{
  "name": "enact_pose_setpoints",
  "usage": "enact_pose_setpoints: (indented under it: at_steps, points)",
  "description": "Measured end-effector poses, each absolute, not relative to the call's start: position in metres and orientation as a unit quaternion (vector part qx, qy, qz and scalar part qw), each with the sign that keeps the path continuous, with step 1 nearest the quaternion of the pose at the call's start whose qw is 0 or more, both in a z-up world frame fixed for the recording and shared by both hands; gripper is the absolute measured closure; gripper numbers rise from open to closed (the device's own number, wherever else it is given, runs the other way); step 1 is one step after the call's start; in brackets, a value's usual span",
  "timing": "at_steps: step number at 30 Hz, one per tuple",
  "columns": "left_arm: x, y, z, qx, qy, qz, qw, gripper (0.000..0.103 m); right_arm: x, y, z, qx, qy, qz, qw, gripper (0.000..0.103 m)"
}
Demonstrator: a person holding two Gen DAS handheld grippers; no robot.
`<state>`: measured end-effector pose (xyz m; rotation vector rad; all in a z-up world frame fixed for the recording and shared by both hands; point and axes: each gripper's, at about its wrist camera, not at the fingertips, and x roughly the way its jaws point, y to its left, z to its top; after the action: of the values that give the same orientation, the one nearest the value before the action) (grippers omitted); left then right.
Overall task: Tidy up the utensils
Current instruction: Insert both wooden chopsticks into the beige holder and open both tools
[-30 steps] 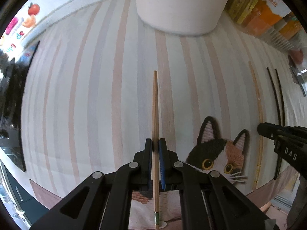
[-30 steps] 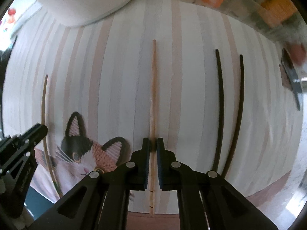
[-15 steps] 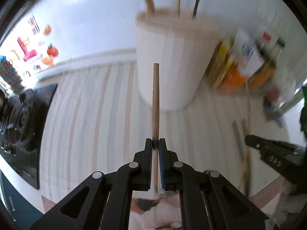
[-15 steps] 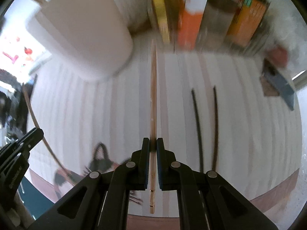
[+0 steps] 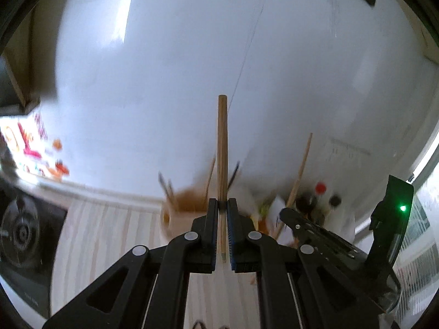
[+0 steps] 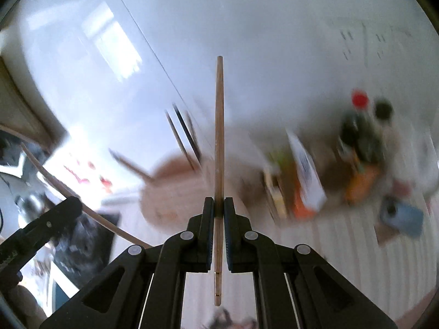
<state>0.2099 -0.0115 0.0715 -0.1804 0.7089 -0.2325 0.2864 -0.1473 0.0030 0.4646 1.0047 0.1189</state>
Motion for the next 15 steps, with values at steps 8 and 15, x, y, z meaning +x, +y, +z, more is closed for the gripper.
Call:
enact_pose_setpoints:
  at_steps: [8, 15]
  points:
    - [0.286, -0.006, 0.065, -0.051, 0.357, -0.079, 0.929, 0.099, 0.366, -0.129, 0.028, 0.230, 0.385, 0.056, 0.892, 0.096]
    - [0.325, 0.013, 0.024, -0.043, 0.399, -0.057, 0.914, 0.099, 0.404, -0.104, -0.006, 0.200, 0.340, 0.043, 0.918, 0.096]
